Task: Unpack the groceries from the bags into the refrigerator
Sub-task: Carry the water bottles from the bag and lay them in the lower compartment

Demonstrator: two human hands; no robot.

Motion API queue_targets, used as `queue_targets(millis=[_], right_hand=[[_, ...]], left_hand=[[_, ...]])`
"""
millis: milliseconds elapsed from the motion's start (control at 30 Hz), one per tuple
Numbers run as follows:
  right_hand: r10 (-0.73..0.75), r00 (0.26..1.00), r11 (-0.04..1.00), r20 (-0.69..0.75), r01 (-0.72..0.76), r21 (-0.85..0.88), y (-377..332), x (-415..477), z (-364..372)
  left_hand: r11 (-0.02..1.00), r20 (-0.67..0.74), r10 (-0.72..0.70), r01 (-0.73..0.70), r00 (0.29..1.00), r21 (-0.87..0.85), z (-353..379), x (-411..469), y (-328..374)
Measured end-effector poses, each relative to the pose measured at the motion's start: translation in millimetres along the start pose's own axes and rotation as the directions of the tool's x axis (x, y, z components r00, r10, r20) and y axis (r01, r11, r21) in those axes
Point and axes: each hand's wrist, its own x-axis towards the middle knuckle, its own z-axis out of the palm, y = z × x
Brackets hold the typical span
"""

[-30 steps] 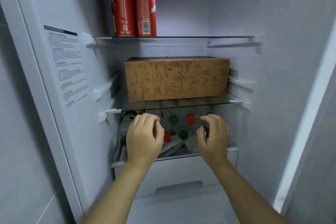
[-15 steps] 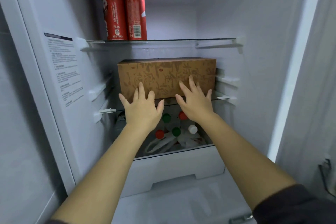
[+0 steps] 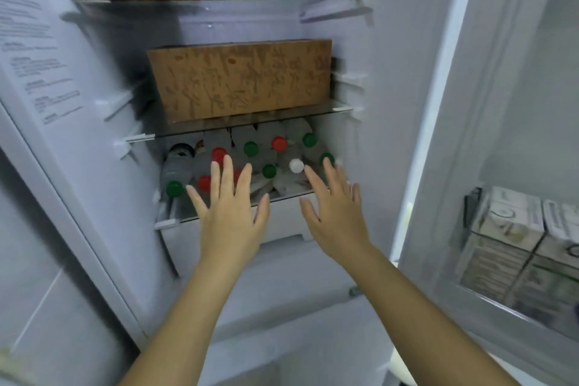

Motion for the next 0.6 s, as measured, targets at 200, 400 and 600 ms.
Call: queue_targets(millis=[200, 400, 600], right_hand=[[0.078, 0.976, 0.997, 0.202, -0.077, -0.012, 22, -105, -29], [0.262, 0.930, 0.965, 0.259, -0.260, -0.044, 60, -249, -66], [0.557, 0.811, 0.827, 0.179, -0.523, -0.206, 102, -396, -115]], left_hand=[[0.991, 0.159, 0.034, -0.013, 0.987, -0.133, 3, -91, 38], [0.981, 0.373, 0.113, -0.044, 0.921, -0.188, 12, -196, 94], [0.943, 0.534, 0.288, -0.140, 0.795, -0.301, 7, -295, 183]])
